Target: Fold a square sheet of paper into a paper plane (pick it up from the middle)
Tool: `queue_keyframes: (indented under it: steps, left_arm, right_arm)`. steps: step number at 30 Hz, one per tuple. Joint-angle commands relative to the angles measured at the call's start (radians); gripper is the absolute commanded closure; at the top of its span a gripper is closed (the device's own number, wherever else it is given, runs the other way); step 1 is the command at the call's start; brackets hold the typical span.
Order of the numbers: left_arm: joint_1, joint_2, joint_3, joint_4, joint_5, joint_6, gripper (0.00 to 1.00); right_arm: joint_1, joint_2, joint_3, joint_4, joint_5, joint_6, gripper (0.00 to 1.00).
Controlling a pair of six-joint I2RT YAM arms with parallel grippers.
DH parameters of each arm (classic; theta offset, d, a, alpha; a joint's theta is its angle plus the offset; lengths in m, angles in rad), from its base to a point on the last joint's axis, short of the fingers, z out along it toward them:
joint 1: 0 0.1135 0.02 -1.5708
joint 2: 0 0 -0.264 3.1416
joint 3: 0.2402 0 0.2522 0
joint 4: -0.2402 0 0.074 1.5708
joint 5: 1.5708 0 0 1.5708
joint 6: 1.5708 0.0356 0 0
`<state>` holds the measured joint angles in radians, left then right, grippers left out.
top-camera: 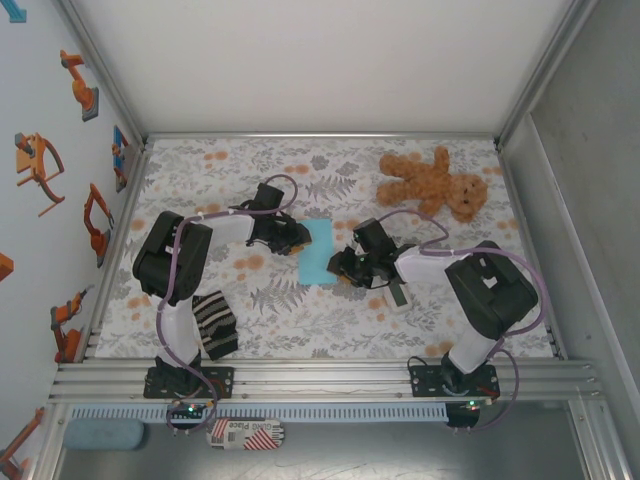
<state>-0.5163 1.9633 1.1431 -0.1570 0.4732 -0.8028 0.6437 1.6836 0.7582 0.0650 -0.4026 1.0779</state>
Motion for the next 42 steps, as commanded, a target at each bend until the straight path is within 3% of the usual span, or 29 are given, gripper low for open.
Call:
queue_keyframes:
  steps: [1, 22, 38, 42]
  left_arm:
    - [0.001, 0.056, -0.014, -0.091, -0.048, -0.001, 0.69]
    - [0.001, 0.053, -0.031, -0.075, -0.044, -0.006, 0.69]
    - [0.002, 0.038, -0.034, -0.061, -0.031, -0.007, 0.69]
    - [0.001, 0.004, -0.023, -0.027, 0.015, -0.006, 0.69]
  right_arm:
    - [0.008, 0.01, -0.01, -0.024, 0.026, 0.009, 0.6]
    - [0.015, -0.005, -0.022, 0.062, -0.025, 0.039, 0.69]
    - [0.017, -0.019, -0.04, 0.058, 0.019, 0.085, 0.89]
    - [0.017, -0.025, -0.034, 0.021, 0.044, 0.081, 0.95]
